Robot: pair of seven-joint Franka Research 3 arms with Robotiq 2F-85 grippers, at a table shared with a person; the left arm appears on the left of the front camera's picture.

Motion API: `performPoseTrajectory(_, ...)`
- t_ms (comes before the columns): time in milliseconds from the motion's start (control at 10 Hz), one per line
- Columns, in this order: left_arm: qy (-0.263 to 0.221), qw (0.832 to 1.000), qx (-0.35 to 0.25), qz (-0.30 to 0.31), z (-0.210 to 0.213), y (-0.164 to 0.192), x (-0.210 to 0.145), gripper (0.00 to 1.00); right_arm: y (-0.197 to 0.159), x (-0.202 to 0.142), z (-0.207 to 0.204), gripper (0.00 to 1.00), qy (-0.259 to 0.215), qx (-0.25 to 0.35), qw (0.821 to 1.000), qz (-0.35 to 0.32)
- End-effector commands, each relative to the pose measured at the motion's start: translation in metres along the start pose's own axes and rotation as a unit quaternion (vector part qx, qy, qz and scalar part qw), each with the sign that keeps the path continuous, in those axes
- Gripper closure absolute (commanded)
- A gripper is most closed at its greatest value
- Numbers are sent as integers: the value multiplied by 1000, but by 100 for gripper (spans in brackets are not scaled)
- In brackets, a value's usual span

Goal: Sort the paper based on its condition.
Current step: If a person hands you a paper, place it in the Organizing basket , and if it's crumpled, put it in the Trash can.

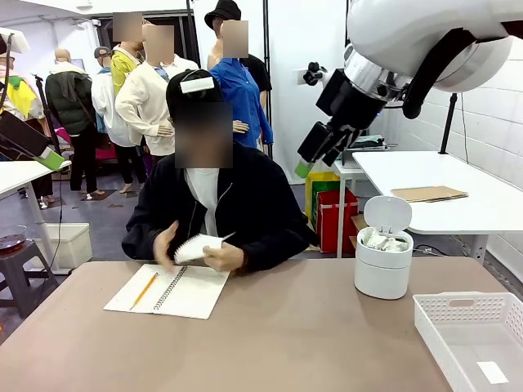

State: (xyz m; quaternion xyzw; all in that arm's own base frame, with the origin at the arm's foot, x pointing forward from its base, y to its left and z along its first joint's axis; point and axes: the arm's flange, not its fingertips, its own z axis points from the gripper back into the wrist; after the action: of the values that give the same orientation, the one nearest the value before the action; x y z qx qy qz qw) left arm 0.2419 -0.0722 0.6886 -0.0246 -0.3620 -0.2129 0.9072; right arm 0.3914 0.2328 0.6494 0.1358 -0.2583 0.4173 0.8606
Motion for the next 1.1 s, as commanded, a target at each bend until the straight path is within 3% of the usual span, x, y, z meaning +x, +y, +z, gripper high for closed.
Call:
performPoseTrajectory(0, 1, 1000, 5, 1, 0, 1, 0, 0, 12, -11, -1, 0, -27, -13, 1000, -6)
performPoseTrajectory(500, 1, 1000, 5, 1, 0, 1, 0, 0, 24, 1, 33, 0, -33, -6, 999, -39)
performPoseTrajectory(700, 1, 1000, 5, 1, 0, 1, 0, 0, 16, -4, 26, 0, -12, -38, 998, -50)
performPoseTrajectory(800, 1, 1000, 5, 1, 0, 1, 0, 0, 23, 2, 32, 0, -34, -14, 999, -32)
performPoseTrajectory(1000, 1, 1000, 5, 1, 0, 1, 0, 0, 23, 2, 32, 0, -34, -14, 999, -32)
